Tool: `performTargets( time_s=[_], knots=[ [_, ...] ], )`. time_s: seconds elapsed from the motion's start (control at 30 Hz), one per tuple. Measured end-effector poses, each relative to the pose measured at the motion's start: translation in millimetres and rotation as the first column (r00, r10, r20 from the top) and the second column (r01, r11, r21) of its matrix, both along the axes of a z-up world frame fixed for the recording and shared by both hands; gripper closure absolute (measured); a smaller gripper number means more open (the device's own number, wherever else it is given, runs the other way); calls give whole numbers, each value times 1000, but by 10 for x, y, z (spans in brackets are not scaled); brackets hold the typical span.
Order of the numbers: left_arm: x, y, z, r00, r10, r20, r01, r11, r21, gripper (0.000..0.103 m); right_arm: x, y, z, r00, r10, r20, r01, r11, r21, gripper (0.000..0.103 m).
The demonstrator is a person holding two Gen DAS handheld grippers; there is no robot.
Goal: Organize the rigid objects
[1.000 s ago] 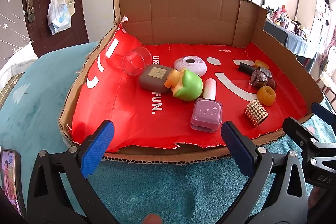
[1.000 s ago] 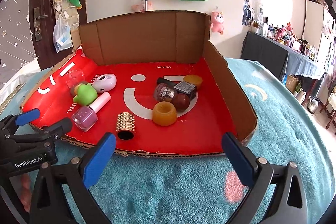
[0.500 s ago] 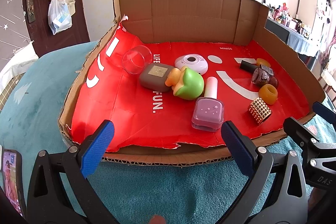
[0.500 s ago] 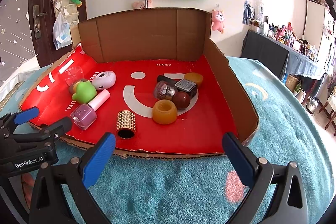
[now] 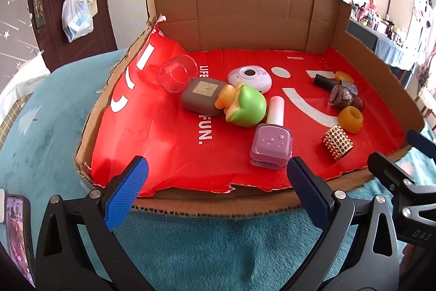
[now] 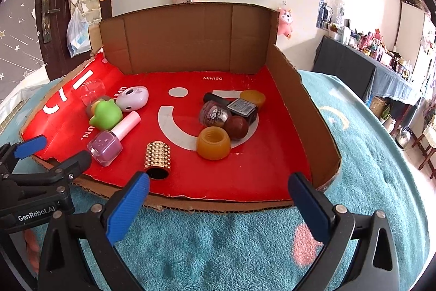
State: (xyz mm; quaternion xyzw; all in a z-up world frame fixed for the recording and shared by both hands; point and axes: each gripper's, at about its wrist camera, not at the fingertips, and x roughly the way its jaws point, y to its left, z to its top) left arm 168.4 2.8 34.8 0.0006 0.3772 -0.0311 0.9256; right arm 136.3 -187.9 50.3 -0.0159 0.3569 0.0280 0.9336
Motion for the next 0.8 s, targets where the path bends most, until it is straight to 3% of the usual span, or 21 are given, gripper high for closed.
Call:
performTargets(
  time_s=[0.13,0.3,0.5,0.8],
  knots=[
    [-122,60,96,1000,-8,7,8,999,-47,0,-225,-22,164,998,9,69,-8,1000,-13,0],
    [-383,-8,166,999,-20,27,20,1000,-3,0,-497,-80,339,994,23,108,-22,1000,-11,0],
    [-623,-81,143,998,-53,20,53,999,1,0,-642,-176,298,997,44,59,-46,998,42,0],
    [-660,-107,-23,998,-58,-37,58,998,-4,0,-601,-213,0,999,37,-24,-36,999,27,0]
  ],
)
